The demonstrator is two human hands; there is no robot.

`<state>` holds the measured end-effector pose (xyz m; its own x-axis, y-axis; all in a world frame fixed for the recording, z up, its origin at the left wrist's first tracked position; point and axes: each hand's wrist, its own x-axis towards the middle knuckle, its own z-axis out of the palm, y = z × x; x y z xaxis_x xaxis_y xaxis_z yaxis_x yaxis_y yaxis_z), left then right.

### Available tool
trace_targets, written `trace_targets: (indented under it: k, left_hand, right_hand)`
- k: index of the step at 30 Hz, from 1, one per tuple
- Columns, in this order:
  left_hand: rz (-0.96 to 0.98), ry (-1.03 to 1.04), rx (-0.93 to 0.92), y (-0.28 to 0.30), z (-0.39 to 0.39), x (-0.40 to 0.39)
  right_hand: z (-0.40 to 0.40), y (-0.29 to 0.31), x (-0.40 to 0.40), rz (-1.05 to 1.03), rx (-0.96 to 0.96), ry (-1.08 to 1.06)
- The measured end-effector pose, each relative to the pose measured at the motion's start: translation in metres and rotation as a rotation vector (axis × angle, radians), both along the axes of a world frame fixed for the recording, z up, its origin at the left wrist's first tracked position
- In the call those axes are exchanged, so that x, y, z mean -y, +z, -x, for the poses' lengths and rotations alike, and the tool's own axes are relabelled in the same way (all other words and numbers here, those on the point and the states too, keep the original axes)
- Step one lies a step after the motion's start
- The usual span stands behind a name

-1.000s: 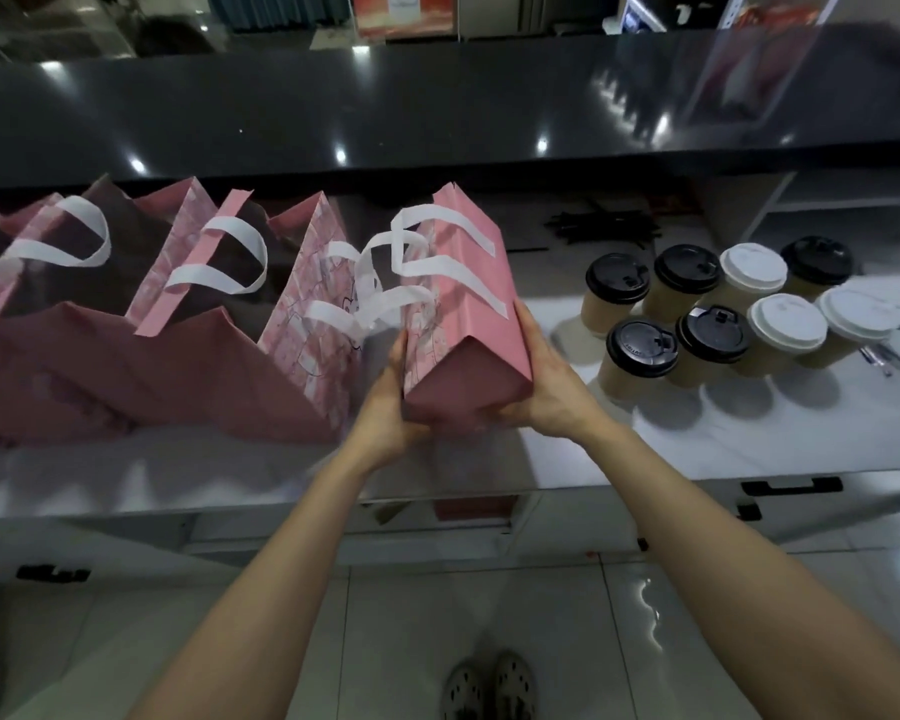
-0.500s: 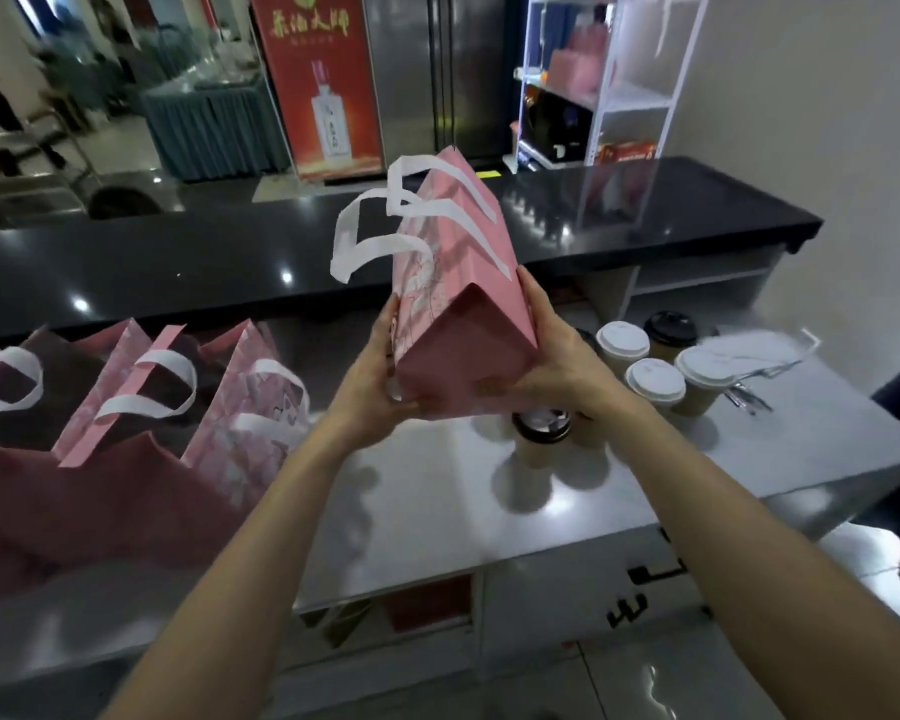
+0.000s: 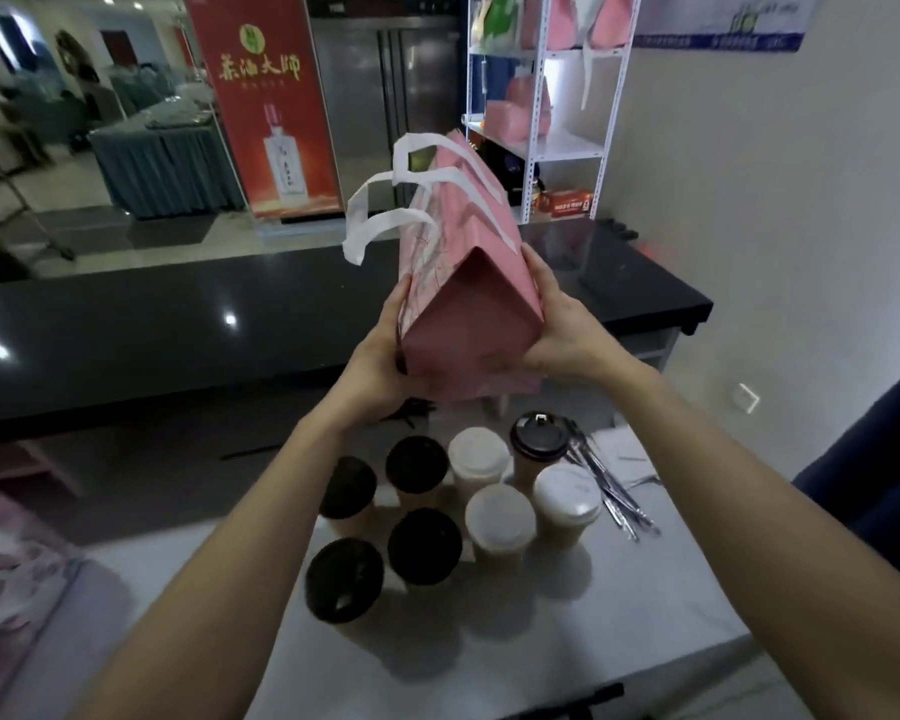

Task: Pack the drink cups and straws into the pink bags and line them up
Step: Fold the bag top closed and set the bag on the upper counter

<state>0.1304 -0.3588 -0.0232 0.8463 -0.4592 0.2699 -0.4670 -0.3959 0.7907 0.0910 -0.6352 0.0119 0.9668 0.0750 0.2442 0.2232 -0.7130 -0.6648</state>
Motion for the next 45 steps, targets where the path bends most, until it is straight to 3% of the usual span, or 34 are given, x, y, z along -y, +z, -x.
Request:
trace_targets:
  k: [9,18,21,26,45]
  left_hand:
    - [-0.035,0.157,0.004,-0.005,-0.065,0.122]
    - [-0.072,0.23,-0.059,-0.01,-0.103,0.154]
    - [-0.079,0.239,-0.07,-0.01,-0.111,0.17]
    - [-0.087,0.24,-0.083,-0.008,-0.119,0.189]
    - [-0.188,0.291,-0.119,-0.001,-0.121,0.205]
  right_hand:
    - [-0.092,0.0,0.116,0.01,-0.114,0.075]
    - [-0.069,-0.071,0.195,0.245,-0.204,-0.056]
    - [-0.054,-0.09,0.197,0.312,-0.183,-0.095]
    - [-0.035,-0.119,0.181,0.477,-0.359,-0.003]
    - [-0.01,-0.132,0.151,0.445,-0.402,0.032]
